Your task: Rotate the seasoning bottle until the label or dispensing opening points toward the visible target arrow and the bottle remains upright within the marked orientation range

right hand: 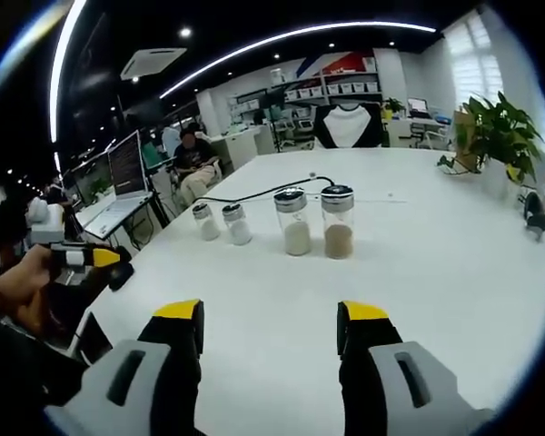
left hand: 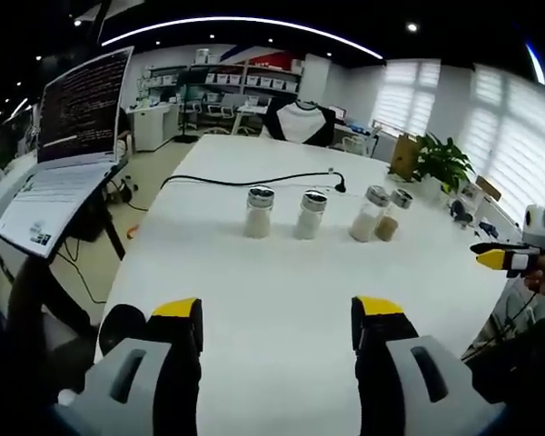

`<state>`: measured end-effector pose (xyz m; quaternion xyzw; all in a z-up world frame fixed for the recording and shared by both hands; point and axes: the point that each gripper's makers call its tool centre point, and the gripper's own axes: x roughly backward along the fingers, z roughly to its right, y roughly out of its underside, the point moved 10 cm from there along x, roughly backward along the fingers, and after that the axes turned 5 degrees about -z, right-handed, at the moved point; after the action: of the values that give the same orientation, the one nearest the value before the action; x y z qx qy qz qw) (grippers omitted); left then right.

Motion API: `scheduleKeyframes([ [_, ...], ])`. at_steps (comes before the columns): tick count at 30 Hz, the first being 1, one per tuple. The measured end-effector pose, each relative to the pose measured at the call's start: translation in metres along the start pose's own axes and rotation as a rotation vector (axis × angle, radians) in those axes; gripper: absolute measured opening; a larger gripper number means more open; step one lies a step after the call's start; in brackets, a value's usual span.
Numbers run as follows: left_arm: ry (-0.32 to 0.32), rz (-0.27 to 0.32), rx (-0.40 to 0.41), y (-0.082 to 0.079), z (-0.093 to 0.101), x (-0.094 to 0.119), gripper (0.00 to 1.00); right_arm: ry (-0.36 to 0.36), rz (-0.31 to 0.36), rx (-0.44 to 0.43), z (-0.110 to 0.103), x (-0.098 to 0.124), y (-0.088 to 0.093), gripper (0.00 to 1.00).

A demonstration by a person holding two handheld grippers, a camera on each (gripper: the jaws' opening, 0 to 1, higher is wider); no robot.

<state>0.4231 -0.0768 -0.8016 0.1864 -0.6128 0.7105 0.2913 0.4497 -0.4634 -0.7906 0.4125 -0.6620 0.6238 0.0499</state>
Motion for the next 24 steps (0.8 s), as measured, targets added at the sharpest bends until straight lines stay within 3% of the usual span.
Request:
scheduleKeyframes([
  [13, -0.004, 0.014, -0.016, -0.018, -0.011, -0.017, 0.7, 0.013, 0.001, -0.052, 0.001, 0.008, 0.01, 0.59],
  [18, 0.003, 0.007, -0.118, -0.028, -0.01, -0.023, 0.72, 0.023, 0.006, -0.086, 0.004, 0.013, 0.013, 0.59],
  [24, 0.037, 0.002, -0.165, -0.04, -0.006, -0.032, 0.74, 0.043, 0.014, -0.097, 0.005, 0.018, 0.017, 0.59],
])
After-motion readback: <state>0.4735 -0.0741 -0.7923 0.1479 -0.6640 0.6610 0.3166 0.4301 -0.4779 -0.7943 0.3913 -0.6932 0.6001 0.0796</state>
